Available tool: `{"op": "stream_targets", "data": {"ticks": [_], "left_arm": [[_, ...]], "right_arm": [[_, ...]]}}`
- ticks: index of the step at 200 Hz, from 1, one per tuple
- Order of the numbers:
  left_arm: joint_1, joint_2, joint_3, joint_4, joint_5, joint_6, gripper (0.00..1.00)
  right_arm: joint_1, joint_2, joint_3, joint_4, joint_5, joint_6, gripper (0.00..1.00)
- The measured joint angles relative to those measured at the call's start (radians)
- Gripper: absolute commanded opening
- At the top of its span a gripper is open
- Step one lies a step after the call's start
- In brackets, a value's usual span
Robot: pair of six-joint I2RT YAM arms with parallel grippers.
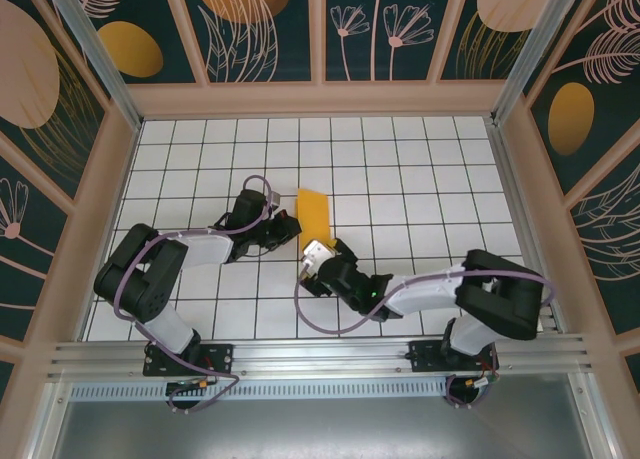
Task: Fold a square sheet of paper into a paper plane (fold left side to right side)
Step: Third fold the triangle at the center of the table.
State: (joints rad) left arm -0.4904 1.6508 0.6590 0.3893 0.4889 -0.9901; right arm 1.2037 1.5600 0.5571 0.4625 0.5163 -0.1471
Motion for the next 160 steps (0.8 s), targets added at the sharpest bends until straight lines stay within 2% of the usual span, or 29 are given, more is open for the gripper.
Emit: {"op": "stream_targets", "data": {"ticks": [34,59,84,137,153,160], "left_arm": [[-0.001,0.0,0.0,-0.001,0.0,0.0,0.02],[-0.003,0.0,0.0,-0.001,0.0,0.0,0.02],[-0.006,0.0,0.0,-0.001,0.0,0.0,0.02],[-0.006,0.0,0.001,-0.005,0.0,0.0,0.03],[-0.006,0.0,0.002,-0.005,0.0,0.0,0.05],[-0.006,0.0,0.003,-0.008,-0.002,0.0,0.07]], "right_arm": [[0.0,0.117,0.085,0.049,0.068,-0.097,0.88],[0.0,0.166,0.127,0.081,0.086,-0.145,0.78],[0.0,0.176,0.131,0.089,0.091,-0.166,0.61],[0.0,0.176,0.131,0.088,0.096,-0.181,0.12],[-0.002,0.176,0.131,0.087,0.095,-0.186,0.01],[-0.005,0.176,0.131,0.086,0.092,-0.187,0.0]]}}
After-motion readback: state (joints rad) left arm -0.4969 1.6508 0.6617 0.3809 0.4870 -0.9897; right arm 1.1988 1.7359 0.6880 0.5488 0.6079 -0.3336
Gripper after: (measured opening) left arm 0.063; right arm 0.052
